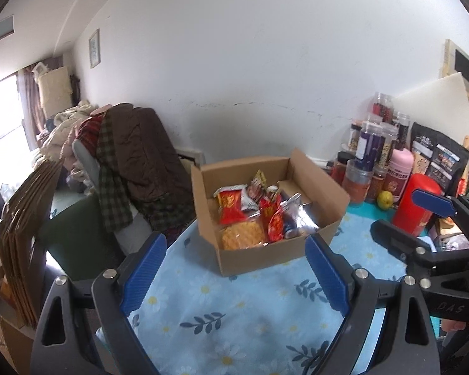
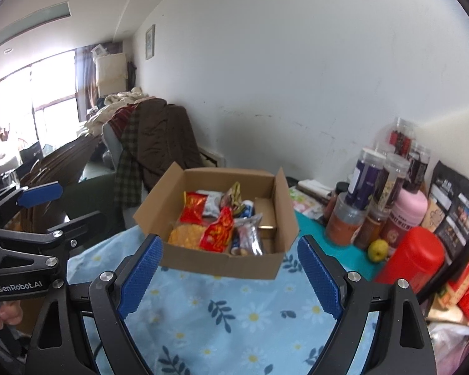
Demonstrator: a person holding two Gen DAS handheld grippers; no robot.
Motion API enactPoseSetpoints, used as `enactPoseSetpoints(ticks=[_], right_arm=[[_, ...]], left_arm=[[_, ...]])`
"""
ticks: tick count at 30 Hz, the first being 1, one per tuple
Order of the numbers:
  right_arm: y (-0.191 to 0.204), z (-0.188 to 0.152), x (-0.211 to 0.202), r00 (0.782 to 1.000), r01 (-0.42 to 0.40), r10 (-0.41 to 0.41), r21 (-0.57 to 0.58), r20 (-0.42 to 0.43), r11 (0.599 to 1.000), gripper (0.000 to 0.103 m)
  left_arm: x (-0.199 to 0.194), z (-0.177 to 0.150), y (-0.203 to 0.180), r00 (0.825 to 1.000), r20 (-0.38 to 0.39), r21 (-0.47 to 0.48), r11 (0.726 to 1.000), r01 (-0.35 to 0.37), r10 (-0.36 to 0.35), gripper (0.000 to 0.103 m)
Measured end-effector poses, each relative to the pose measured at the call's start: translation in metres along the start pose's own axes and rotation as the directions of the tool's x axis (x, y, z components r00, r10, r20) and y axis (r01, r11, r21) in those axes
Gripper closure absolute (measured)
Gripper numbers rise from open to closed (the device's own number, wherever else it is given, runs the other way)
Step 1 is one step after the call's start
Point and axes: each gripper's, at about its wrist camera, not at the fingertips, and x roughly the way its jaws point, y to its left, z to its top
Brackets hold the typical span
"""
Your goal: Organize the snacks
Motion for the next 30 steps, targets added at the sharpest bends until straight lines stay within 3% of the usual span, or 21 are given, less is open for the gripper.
enactPoseSetpoints(ticks=[14, 30], right_arm=[[-0.01, -0.008, 0.001, 0.998, -0.066, 0.066, 0.021, -0.012, 0.998, 0.014], [-0.013, -0.007, -0.008, 0.999, -0.053, 0.053, 0.013, 0.003, 0.998, 0.014]], left_arm=[[0.004, -0.007, 0.001, 0.999, -0.018, -0.052, 0.998, -0.035, 0.035, 0.012], [0.003, -0.007, -0.001, 0.999, -0.024, -0.056, 0.998, -0.028, 0.026, 0.012]])
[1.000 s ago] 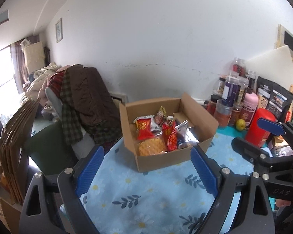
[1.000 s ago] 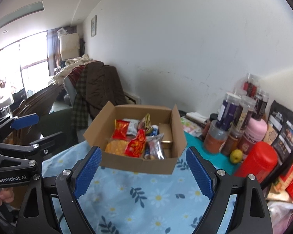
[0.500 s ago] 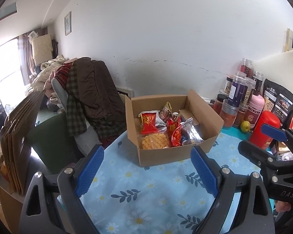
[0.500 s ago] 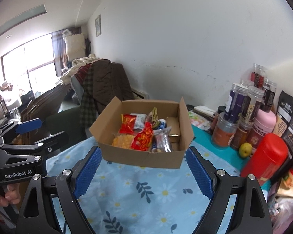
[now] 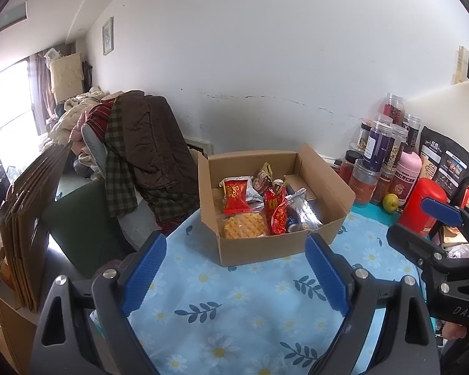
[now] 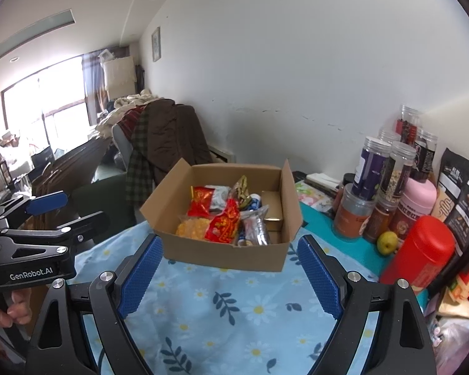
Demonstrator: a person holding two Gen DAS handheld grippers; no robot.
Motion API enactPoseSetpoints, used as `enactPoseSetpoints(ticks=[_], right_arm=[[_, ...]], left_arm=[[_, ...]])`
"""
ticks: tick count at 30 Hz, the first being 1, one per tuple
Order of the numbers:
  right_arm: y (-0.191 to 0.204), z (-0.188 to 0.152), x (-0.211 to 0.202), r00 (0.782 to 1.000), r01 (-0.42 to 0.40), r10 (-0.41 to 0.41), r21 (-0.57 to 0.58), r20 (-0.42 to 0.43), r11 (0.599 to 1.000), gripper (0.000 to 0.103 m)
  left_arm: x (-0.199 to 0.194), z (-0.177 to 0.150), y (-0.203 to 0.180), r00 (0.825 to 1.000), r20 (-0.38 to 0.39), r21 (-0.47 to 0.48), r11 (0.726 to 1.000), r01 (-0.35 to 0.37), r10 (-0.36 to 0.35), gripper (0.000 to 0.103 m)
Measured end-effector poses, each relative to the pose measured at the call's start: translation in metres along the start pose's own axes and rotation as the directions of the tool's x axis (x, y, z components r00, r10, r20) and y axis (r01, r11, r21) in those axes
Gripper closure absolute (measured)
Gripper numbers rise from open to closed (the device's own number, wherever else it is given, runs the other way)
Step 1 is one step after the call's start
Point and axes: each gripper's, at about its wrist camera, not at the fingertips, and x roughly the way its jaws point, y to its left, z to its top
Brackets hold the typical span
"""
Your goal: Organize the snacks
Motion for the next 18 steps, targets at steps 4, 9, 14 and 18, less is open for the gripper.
enactPoseSetpoints(ticks=[4, 9, 14, 18], right_arm=[[0.0017, -0.0004, -0.0025, 1.0, 0.004, -0.004, -0.008, 0.003, 1.0, 0.014], [0.003, 0.0002, -0.0044, 1.0, 0.007, -0.007, -0.014, 0.005, 1.0, 0.014], [0.0027, 0.0005, -0.0061, 1.0, 0.011, -0.011, -0.015, 0.009, 1.0, 0.014], [0.0027, 0.0005, -0.0081, 1.0, 0.019, -0.018, -0.019, 0.012, 1.0, 0.014]], left_arm=[[0.0002, 0.0002, 0.0001, 1.0, -0.001, 0.001, 1.0, 0.001, -0.001, 0.012], [-0.0016, 0.001, -0.0015, 1.0, -0.01, 0.002, 1.0, 0.005, -0.005, 0.012], [-0.0016, 0.0013, -0.0022, 1.0, -0.008, 0.002, 1.0, -0.006, 0.006, 0.012], [-0.0004, 0.002, -0.0024, 1.0, -0.018, -0.004, 1.0, -0.007, 0.007, 0.012]])
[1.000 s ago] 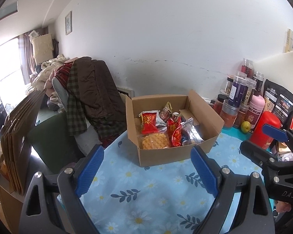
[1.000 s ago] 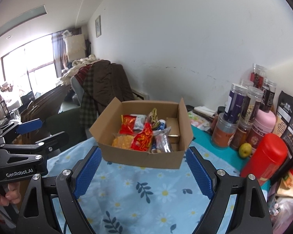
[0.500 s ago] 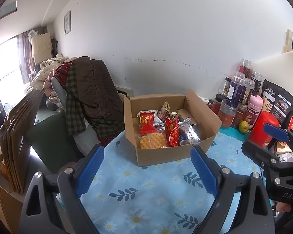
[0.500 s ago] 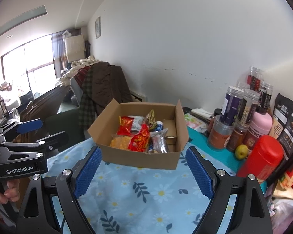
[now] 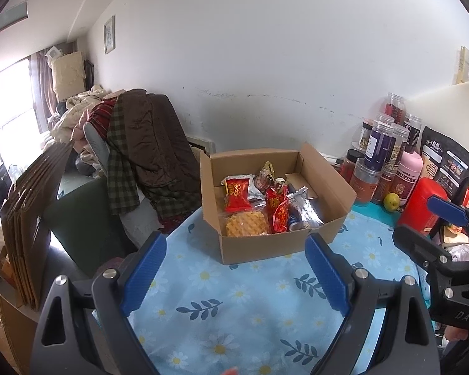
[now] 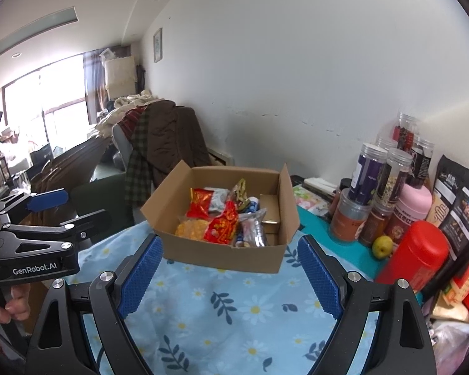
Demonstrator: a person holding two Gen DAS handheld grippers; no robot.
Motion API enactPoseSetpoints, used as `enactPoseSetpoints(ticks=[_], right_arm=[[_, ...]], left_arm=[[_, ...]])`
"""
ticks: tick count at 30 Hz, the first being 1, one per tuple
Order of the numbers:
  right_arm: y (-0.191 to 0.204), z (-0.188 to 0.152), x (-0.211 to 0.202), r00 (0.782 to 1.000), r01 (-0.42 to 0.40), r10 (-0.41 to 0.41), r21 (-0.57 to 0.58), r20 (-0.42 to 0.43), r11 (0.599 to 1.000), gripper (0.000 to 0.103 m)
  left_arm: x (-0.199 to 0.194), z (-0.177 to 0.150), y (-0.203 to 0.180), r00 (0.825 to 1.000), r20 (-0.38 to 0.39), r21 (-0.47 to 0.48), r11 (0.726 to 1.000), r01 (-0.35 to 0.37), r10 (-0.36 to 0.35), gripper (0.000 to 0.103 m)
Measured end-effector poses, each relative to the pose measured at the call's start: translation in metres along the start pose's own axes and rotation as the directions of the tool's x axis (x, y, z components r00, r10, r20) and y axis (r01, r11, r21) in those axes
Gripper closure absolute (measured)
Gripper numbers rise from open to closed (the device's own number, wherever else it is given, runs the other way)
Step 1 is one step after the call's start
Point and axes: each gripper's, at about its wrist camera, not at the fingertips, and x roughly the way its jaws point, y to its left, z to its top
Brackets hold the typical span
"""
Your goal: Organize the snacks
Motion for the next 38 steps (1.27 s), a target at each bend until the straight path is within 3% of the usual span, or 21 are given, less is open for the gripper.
enactPoseSetpoints(ticks=[38], right_arm=[[0.004, 0.004, -0.014, 0.999, 0.031, -0.031, 0.0, 0.009, 1.0, 0.014]], left_arm=[[-0.006, -0.001, -0.001, 1.0, -0.019, 0.021, 1.0, 0.012, -0.012, 0.012]])
